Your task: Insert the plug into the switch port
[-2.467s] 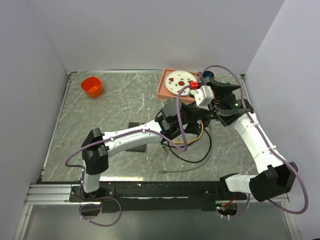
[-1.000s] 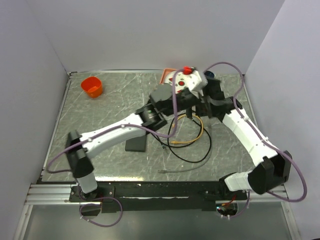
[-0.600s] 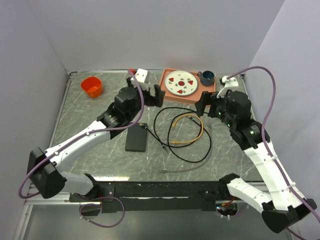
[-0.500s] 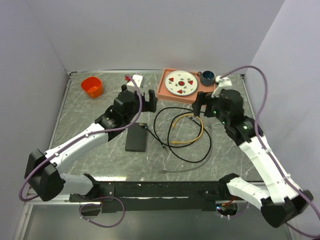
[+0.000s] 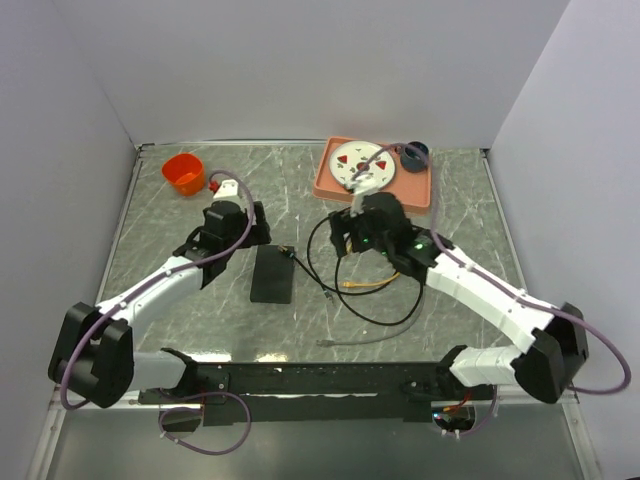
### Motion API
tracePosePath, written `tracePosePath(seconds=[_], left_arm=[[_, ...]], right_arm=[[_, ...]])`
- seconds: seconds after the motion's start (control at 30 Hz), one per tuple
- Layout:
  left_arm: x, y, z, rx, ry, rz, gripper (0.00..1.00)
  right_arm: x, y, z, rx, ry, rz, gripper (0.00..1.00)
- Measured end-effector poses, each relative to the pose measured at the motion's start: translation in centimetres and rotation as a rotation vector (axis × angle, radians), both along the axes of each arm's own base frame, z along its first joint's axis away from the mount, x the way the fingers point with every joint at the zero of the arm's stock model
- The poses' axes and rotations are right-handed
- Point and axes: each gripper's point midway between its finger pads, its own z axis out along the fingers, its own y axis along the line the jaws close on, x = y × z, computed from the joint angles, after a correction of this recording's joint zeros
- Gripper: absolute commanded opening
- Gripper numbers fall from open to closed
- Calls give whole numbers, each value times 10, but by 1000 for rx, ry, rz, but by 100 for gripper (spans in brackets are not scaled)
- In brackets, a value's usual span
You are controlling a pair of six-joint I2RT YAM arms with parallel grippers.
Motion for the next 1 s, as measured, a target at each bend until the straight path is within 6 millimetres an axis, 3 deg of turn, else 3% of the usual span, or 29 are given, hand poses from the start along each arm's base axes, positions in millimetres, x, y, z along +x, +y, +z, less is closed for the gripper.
tracePosePath(seconds=[0.13, 0.2, 0.37, 0.47, 0.57, 0.7, 0.87, 1.0], left_arm=[[-6, 14, -7, -58, 29, 20, 97], [-5, 23, -2, -97, 30, 41, 97], [-2, 47, 7, -191, 29, 101, 97], [-9, 45, 3, -230, 46, 84, 96], [-17, 40, -1, -250, 70, 61, 97], [-23, 39, -4, -256, 91, 51, 97], [-27, 37, 7, -269, 65, 38, 97], [-29, 38, 13, -273, 52, 37, 97]], right_arm=[[-5, 41, -23, -56, -8, 94, 56], [-8, 60, -48, -114, 11, 129, 49], [-12, 94, -103, -258, 47, 195, 43], [-14, 110, -127, -314, 65, 221, 42], [-10, 125, -135, -323, 63, 232, 41], [2, 141, -131, -303, 38, 222, 40], [20, 158, -127, -287, 12, 200, 38], [26, 159, -140, -288, 40, 199, 37]])
